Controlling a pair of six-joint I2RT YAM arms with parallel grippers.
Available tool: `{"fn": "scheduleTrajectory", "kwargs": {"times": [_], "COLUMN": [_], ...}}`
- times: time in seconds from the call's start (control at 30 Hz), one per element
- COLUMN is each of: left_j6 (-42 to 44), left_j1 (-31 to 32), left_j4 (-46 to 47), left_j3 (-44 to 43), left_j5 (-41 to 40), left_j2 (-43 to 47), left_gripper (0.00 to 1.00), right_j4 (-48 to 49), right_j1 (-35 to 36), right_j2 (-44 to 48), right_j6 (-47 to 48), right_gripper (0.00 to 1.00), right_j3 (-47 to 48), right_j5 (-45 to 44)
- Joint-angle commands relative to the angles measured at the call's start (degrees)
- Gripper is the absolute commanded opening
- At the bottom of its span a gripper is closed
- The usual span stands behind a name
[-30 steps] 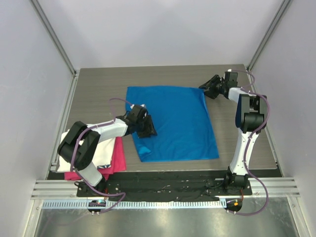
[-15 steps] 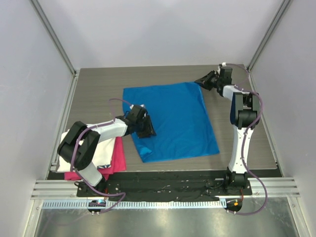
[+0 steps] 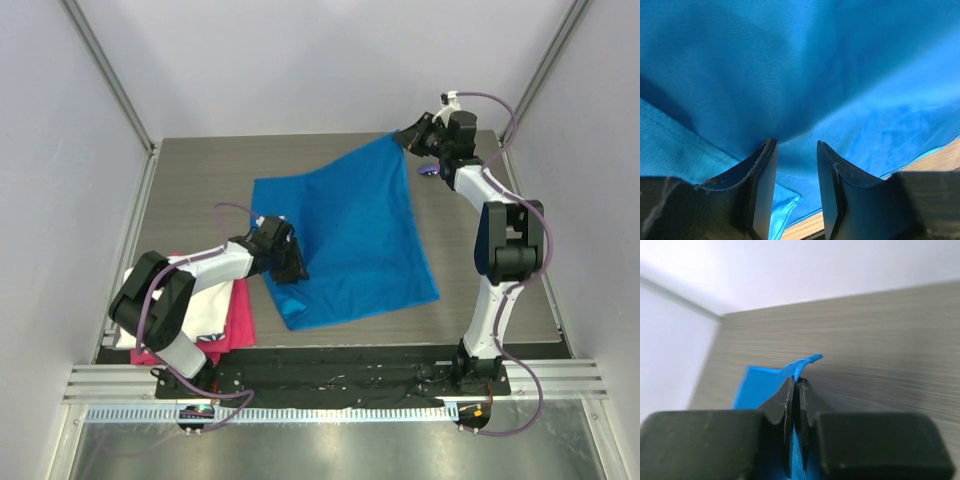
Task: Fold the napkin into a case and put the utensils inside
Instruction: Flatten out the crumpled napkin at the center of the board.
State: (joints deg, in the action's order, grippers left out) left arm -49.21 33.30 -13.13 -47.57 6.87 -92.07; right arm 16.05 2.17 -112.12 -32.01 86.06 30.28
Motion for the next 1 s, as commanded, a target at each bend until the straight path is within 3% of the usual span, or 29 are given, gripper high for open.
{"fn": "scheduleTrajectory", "kwargs": {"times": [0.0, 0.13, 0.23, 0.27, 0.33, 0.37, 0.47, 0.63, 0.97], "left_j6": [2.2, 3.3, 4.8, 5.2, 5.6, 5.7, 7.0, 6.6, 1.2], "left_j1": [-1.5, -3.8, -7.9, -8.9, -12.3, -13.2, -16.5, -20.0, -20.8], "left_j4": [-7.3, -10.1, -10.9, -10.9, -11.0, -10.6, -11.0, -7.1, 3.7], "left_j3": [-4.8, -9.5, -13.2, -14.2, -17.6, -18.9, -25.8, -30.3, -29.7], "left_j5": [-1.0, -0.9, 0.1, -0.1, -0.1, 0.2, -0.5, -3.1, 1.3], "left_j2": [2.0, 4.0, 4.4, 4.0, 1.0, -0.3, -6.4, -12.0, -20.5], "left_gripper": [0.43, 0.45, 0.5, 0.52, 0.52, 0.52, 0.51, 0.46, 0.36], "right_j4": [-8.3, -13.5, -25.9, -29.1, -29.6, -30.9, -37.1, -35.9, -33.5], "right_j1": [-1.4, -3.1, -3.1, -3.1, -2.4, -2.2, 0.7, 3.4, 6.9], "right_j2": [-10.0, -13.8, -17.3, -17.5, -17.2, -16.8, -16.2, -11.2, -11.4], "right_j6": [6.9, 11.4, 14.2, 14.2, 15.4, 16.1, 17.1, 13.7, 8.5], "right_gripper": [0.17, 0.27, 0.46, 0.58, 0.64, 0.72, 0.77, 0.74, 0.36], "right_j3": [4.9, 8.0, 15.3, 17.5, 18.2, 19.2, 23.3, 18.5, 14.8], "right_j5": [-5.4, -12.6, -18.9, -21.1, -21.3, -24.0, -28.5, -25.7, -25.2]}}
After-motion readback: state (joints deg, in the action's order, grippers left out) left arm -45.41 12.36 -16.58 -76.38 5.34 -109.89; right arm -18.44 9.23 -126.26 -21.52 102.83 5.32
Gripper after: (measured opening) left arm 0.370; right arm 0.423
